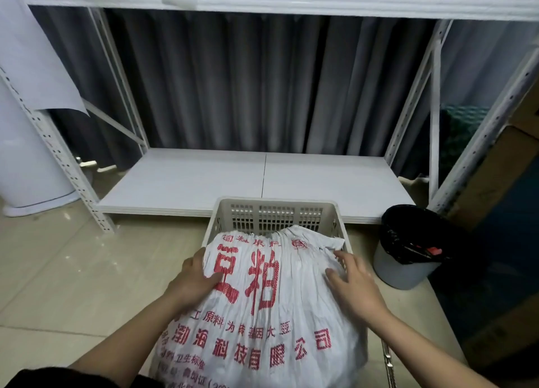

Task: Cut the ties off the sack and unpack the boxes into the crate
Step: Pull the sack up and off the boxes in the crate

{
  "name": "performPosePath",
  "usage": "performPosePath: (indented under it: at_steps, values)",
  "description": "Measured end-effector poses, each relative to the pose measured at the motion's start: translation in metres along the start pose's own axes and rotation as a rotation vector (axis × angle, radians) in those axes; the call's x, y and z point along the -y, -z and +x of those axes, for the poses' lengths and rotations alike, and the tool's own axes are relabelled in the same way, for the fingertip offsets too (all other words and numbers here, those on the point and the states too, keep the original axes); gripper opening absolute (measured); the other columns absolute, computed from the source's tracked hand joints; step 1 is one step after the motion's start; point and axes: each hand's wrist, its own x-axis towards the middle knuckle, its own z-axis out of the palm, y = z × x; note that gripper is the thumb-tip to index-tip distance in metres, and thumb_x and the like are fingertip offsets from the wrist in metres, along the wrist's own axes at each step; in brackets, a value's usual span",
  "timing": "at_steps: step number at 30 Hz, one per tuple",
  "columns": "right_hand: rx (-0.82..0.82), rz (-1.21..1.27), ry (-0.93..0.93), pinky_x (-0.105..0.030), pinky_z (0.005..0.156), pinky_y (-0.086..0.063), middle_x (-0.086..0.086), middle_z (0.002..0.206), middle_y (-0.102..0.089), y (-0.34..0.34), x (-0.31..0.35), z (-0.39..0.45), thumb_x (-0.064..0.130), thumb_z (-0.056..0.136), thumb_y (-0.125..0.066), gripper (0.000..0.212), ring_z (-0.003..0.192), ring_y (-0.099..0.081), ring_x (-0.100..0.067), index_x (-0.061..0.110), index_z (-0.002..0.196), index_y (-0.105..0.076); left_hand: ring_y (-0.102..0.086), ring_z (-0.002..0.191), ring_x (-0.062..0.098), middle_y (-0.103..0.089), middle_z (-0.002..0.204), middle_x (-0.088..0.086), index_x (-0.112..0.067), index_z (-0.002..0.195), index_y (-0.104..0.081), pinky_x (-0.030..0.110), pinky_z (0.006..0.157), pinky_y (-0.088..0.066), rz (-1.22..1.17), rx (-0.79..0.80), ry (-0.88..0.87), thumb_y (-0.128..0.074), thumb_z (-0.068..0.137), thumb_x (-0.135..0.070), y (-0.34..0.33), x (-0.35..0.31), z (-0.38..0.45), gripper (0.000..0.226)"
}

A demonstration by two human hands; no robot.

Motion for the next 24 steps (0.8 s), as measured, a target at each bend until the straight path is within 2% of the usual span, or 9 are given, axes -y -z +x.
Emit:
performPosePath:
  at_steps: [3,7,9,11,13,16,19,22,24]
  values:
    - [0.011,-0.173,0.009,-0.044,0.110,-0.030,0.006,0.152,-0.018,-0.002,-0.008,-0.034,0.053,0.087,-0.049,0.058,0.138,-0.028,-0.021,0.038,0.140,-0.031,-0.055,0.118,0.025,-0.042,0.142,0.006,-0.028,0.147,-0.014,0.045,0.097,-0.050,-0.099,0.012,0.005,-0.064,0.061,-0.072,-0.001,0.021,-0.017,0.109]
    - [-0.003,-0.099,-0.072,-0.046,0.111,-0.028,0.002,0.158,-0.007,-0.023,-0.011,-0.076,0.060,0.080,-0.057,0.089,0.143,-0.020,-0.025,0.028,0.149,-0.010,-0.047,0.124,0.030,-0.034,0.143,0.012,-0.018,0.148,-0.012,0.041,0.101,-0.046,-0.050,0.056,0.087,-0.076,0.063,-0.053,-0.012,0.041,-0.048,0.112]
    - [-0.041,0.037,-0.187,-0.049,0.110,-0.030,-0.004,0.157,-0.011,-0.034,-0.013,-0.086,0.056,0.074,-0.068,0.106,0.141,-0.025,-0.030,0.022,0.150,-0.003,-0.051,0.120,0.028,-0.040,0.137,0.013,-0.015,0.145,-0.016,0.037,0.098,-0.046,0.045,0.091,0.142,-0.073,0.069,-0.047,-0.021,0.050,-0.064,0.100]
    - [-0.075,0.196,-0.341,-0.050,0.106,-0.034,-0.012,0.153,-0.023,-0.043,-0.020,-0.091,0.047,0.072,-0.076,0.109,0.135,-0.035,-0.036,0.016,0.150,-0.006,-0.059,0.110,0.025,-0.055,0.127,0.009,-0.012,0.136,-0.031,0.032,0.088,-0.048,0.145,0.090,0.146,-0.064,0.081,-0.041,-0.030,0.057,-0.074,0.070]
    - [-0.047,0.316,-0.436,-0.047,0.102,-0.041,-0.016,0.141,-0.045,-0.052,-0.026,-0.091,0.039,0.077,-0.073,0.089,0.123,-0.049,-0.036,0.010,0.144,-0.023,-0.062,0.103,0.024,-0.064,0.118,0.007,-0.013,0.120,-0.049,0.029,0.080,-0.047,0.239,0.050,0.073,-0.051,0.092,-0.037,-0.039,0.052,-0.081,0.037]
    - [-0.003,0.313,-0.449,-0.039,0.094,-0.046,-0.018,0.122,-0.062,-0.046,-0.023,-0.081,0.027,0.092,-0.054,0.039,0.110,-0.058,-0.036,0.003,0.123,-0.055,-0.063,0.098,0.025,-0.067,0.110,0.007,-0.015,0.102,-0.059,0.030,0.078,-0.048,0.298,-0.035,-0.023,-0.034,0.100,-0.043,-0.040,0.030,-0.093,0.038]
    - [-0.135,0.418,-0.395,-0.037,0.091,-0.044,-0.022,0.123,-0.060,-0.013,-0.005,-0.053,0.020,0.096,-0.049,0.036,0.109,-0.057,-0.034,-0.004,0.121,-0.056,-0.064,0.095,0.028,-0.069,0.105,0.010,-0.013,0.106,-0.064,0.032,0.077,-0.048,0.021,-0.146,-0.034,-0.035,0.100,-0.039,-0.019,0.001,-0.095,0.039]
    - [-0.100,0.543,-0.284,-0.036,0.101,-0.037,-0.007,0.134,-0.047,0.024,0.018,-0.032,0.020,0.092,-0.058,0.060,0.123,-0.047,-0.028,0.003,0.142,-0.031,-0.066,0.094,0.033,-0.070,0.103,0.017,0.000,0.110,-0.065,0.039,0.083,-0.052,-0.455,-0.231,0.064,-0.045,0.098,-0.031,0.013,-0.039,-0.078,0.039]
    - [-0.171,0.204,-0.128,-0.042,0.110,-0.030,-0.010,0.147,-0.036,0.037,0.035,-0.039,0.028,0.089,-0.063,0.072,0.135,-0.035,-0.029,0.009,0.146,-0.024,-0.066,0.092,0.031,-0.069,0.104,0.018,0.005,0.114,-0.062,0.040,0.086,-0.053,-0.771,-0.223,0.137,-0.051,0.095,-0.026,0.029,-0.072,-0.063,0.038]
